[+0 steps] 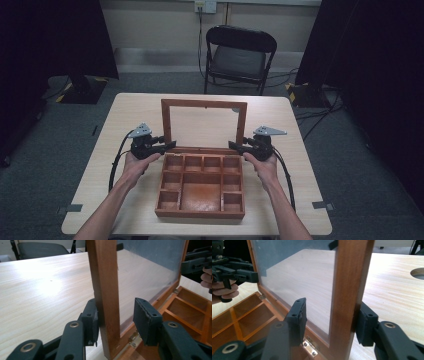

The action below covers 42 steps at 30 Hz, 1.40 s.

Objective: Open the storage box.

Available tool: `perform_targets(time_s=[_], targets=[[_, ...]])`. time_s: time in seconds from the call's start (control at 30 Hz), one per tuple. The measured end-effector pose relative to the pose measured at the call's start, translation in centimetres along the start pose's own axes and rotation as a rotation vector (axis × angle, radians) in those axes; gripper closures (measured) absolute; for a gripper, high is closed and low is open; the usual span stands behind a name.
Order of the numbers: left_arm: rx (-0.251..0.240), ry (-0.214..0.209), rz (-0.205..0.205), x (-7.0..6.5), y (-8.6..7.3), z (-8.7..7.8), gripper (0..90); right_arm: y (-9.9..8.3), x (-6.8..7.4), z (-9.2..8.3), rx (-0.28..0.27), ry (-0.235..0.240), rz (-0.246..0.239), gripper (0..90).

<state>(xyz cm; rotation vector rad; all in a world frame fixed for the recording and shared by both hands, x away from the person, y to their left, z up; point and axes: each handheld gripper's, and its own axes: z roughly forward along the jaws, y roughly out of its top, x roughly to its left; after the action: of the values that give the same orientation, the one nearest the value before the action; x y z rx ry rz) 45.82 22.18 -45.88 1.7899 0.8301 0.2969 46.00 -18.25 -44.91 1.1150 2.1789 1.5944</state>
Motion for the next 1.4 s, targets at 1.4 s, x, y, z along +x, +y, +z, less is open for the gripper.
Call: perform_targets(time_s=[1.4], targets=[[0.090, -0.016, -0.142, 1.6, -0.8, 2.2, 35.8, -0.3, -1.5, 3.1, 0.097, -0.052, 0.112, 24.7]])
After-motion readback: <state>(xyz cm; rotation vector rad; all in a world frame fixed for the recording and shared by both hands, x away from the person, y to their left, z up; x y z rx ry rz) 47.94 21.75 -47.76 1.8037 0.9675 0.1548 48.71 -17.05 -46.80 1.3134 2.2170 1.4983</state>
